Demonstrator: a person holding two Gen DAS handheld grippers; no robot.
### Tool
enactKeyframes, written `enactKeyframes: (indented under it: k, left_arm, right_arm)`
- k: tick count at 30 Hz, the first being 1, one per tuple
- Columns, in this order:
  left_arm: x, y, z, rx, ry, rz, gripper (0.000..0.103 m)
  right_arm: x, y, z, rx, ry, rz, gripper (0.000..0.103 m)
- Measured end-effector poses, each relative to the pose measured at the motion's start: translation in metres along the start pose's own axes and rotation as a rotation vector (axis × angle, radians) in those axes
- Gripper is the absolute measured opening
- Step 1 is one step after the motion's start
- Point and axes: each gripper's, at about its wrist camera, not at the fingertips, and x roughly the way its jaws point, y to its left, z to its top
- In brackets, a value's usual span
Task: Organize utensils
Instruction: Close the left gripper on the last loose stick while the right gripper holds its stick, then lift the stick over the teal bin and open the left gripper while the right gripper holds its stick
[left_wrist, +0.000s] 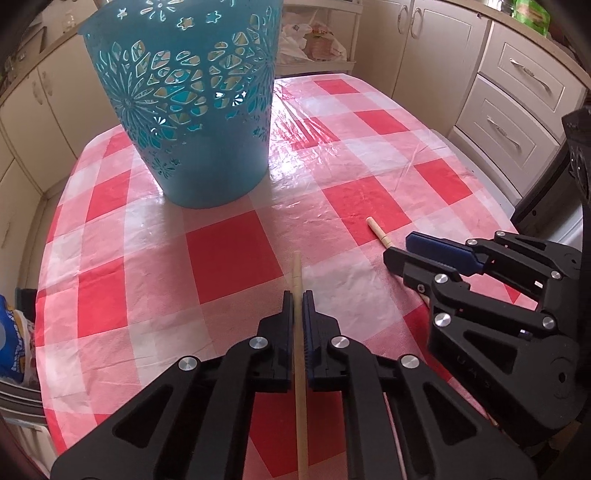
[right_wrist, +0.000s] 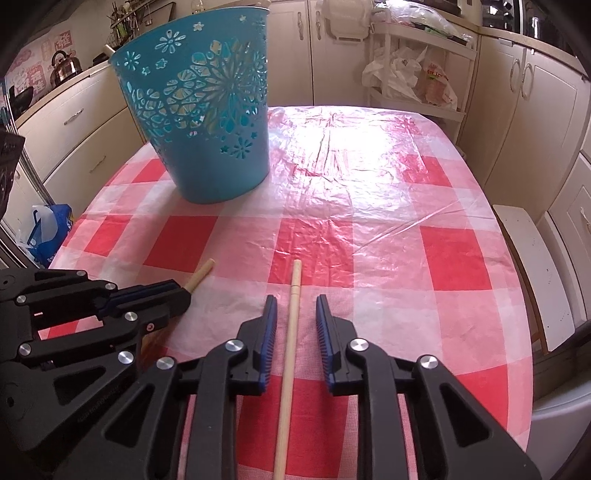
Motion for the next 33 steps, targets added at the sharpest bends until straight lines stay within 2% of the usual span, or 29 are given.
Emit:
enactKeyframes:
  k: [6, 10, 16, 20, 24, 28, 33]
  left_arm:
    - [0.001, 0.008, 0.001, -0.025, 0.022, -0.019, 0.005]
    - [0.002, 0.011, 0.003, -0.047, 0.024, -0.008, 0.005]
    - [0.004, 0.006, 0.003, -0.025, 0.017, 0.015, 0.005]
    - [0.001, 0.002, 0.002, 0.001, 0.007, 0.002, 0.005]
    - [-0.012, 0.003, 0.005, 0.001, -0.039, 0.013, 0.005]
    - [-0.025, 0.009, 0.009, -0.026, -0.086, 0.012, 0.005]
    - [-0.049, 0.017, 0.014, -0.058, -0.187, 0.004, 0.005]
  right_arm:
    - [0.000, -0.008, 0.002, 0.042, 0.010, 0.028, 0.008]
    - [0.002, -0.007, 0.002, 0.041, 0.005, 0.019, 0.009]
    - [0.002, -0.003, 0.001, 0.009, 0.004, -0.001, 0.009]
    - [0.002, -0.010, 0.002, 0.070, 0.011, 0.061, 0.006]
    - [0.002, -0.024, 0.000, 0.165, 0.017, 0.131, 0.006]
    - [0.000, -0.030, 0.001, 0.207, 0.007, 0.161, 0.006]
    - [-0.003, -0.032, 0.004, 0.228, -0.011, 0.182, 0.006]
